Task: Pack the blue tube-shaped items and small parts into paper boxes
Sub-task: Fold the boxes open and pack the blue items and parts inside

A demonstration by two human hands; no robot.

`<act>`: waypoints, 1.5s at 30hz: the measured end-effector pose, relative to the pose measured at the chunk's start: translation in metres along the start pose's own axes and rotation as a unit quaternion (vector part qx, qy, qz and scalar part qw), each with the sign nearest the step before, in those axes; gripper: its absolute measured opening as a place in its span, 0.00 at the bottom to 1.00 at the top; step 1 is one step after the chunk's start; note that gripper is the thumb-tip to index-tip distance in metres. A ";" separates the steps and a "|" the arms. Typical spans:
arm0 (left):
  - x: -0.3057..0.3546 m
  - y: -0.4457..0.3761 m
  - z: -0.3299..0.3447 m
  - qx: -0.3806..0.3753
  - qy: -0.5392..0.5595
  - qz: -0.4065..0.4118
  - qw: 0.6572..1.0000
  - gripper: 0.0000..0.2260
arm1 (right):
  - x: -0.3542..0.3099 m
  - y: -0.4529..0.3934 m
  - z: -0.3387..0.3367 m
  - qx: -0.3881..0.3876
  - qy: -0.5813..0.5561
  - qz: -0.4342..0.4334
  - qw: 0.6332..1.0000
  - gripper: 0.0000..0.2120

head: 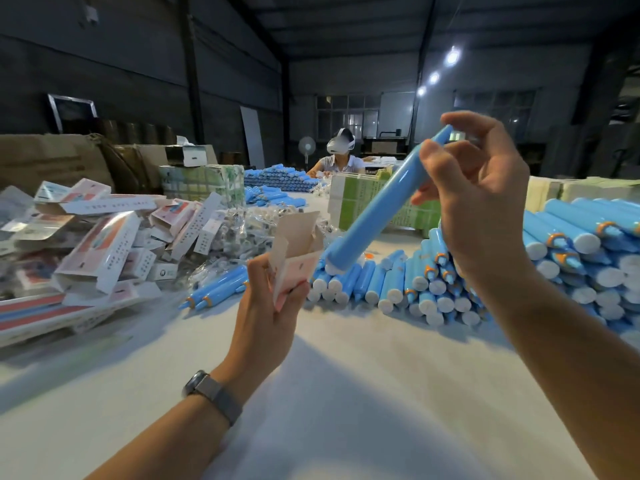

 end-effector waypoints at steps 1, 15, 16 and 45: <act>0.000 0.000 0.000 -0.005 -0.002 0.003 1.000 0.21 | -0.005 0.001 0.001 0.003 -0.011 -0.006 1.000 0.08; 0.004 0.005 0.010 -0.045 -0.015 0.017 0.999 0.19 | -0.018 0.021 0.024 -0.036 0.093 -0.111 0.989 0.13; 0.004 0.005 0.010 -0.046 -0.013 0.017 0.999 0.18 | -0.019 0.023 0.026 -0.040 0.104 -0.121 0.986 0.13; -0.008 -0.001 -0.004 0.008 -0.004 0.002 1.000 0.18 | 0.046 0.087 0.091 -0.294 0.331 -0.100 0.891 0.15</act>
Point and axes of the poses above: each hand's wrist, its own y-axis away from the middle knuckle, its own z-axis out of the palm, x = y × z, the point moved 9 cm from there along -y, towards the middle knuckle, and after that the axes turned 6 degrees about y, right-handed, at the moved point
